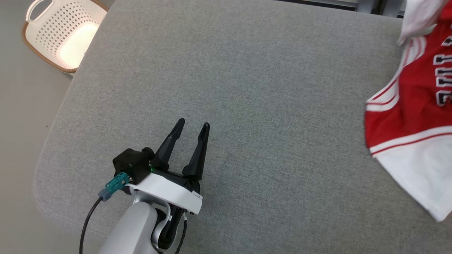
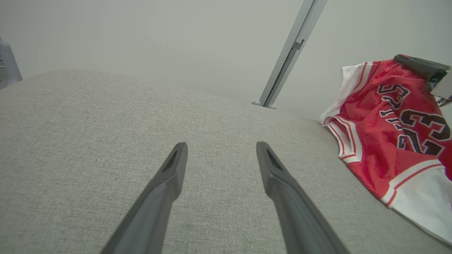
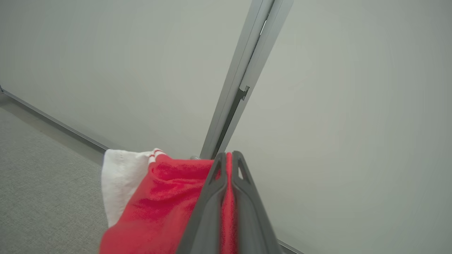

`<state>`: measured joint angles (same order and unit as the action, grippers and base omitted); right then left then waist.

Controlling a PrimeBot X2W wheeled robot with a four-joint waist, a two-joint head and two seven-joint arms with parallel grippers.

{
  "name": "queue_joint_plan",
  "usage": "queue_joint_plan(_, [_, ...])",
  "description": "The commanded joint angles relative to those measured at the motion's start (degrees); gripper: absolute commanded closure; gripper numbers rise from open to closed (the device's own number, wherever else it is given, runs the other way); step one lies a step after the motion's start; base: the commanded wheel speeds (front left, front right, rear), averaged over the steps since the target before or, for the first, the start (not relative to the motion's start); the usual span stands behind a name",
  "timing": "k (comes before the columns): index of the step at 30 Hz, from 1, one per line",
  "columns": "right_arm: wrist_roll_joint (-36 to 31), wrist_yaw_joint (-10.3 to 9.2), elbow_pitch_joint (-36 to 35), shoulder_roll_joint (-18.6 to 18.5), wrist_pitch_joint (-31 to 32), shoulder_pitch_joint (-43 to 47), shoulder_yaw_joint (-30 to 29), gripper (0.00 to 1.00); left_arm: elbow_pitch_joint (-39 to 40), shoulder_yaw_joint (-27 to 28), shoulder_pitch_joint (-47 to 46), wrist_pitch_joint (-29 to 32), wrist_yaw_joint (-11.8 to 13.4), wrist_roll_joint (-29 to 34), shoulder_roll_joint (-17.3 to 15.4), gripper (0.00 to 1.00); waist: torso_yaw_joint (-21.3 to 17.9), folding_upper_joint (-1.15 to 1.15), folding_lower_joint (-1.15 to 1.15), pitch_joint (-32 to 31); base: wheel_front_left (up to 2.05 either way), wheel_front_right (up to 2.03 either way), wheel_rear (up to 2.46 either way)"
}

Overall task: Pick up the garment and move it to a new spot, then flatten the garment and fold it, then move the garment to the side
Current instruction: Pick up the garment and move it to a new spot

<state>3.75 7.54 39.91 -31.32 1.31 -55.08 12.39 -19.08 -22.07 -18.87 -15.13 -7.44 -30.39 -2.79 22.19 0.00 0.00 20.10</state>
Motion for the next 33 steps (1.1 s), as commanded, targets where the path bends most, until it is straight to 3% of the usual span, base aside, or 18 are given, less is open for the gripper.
queue_joint_plan(1, [-1.0,-0.11,1.1,-0.2,-0.8,-1.7,-0.8,1.0,0.1,-0.1,-0.9,0.0,-0.1,-0.4,-0.2,0.0,0.7,0.0,0.0,0.7,0.0,0.0,0.0])
queue_joint_plan(2, [-1.7,-0.11,2.2,-0.1,-1.1,-2.9,-1.7,1.0,0.1,-0.2,-1.0,0.0,-0.1,-0.4,-0.2,0.0,0.8,0.0,0.0,0.8,0.0,0.0,0.0])
queue_joint_plan(3, [-2.5,-0.11,3.3,0.4,-1.7,-3.7,-2.0,0.6,0.0,-0.3,-1.1,0.0,-0.1,-0.5,-0.2,0.0,1.0,0.0,0.0,0.9,0.0,0.0,0.0])
queue_joint_plan(4, [-3.1,-0.11,4.6,1.0,-1.7,-4.1,-2.2,0.0,0.0,-0.3,-1.2,0.0,-0.1,-0.6,-0.2,0.0,1.0,0.0,0.0,0.9,0.0,0.0,0.0])
queue_joint_plan(10, [-6.7,-0.11,11.0,3.4,-3.4,-4.1,-2.3,0.0,-0.4,-0.4,-1.4,0.0,-0.1,-0.8,-0.2,0.0,0.1,0.0,0.0,0.2,0.0,0.0,0.0])
queue_joint_plan(18, [-5.3,-0.11,13.7,8.1,-11.9,0.9,-4.6,0.0,-0.7,2.3,-0.5,0.0,-0.1,1.2,-0.2,0.0,-4.3,0.0,0.0,-4.1,0.0,0.0,0.0])
queue_joint_plan(25, [-0.4,-0.11,6.7,13.5,-16.3,11.7,-6.0,0.0,0.1,4.6,0.9,0.0,-0.1,1.1,-0.2,0.0,-10.8,0.0,0.0,-8.8,0.0,0.0,0.0])
queue_joint_plan(33, [3.2,-0.11,-11.0,19.0,-16.4,28.9,-9.0,0.0,0.0,5.2,2.0,0.0,-0.1,1.1,-0.2,0.0,-16.6,0.0,0.0,-10.5,0.0,0.0,0.0])
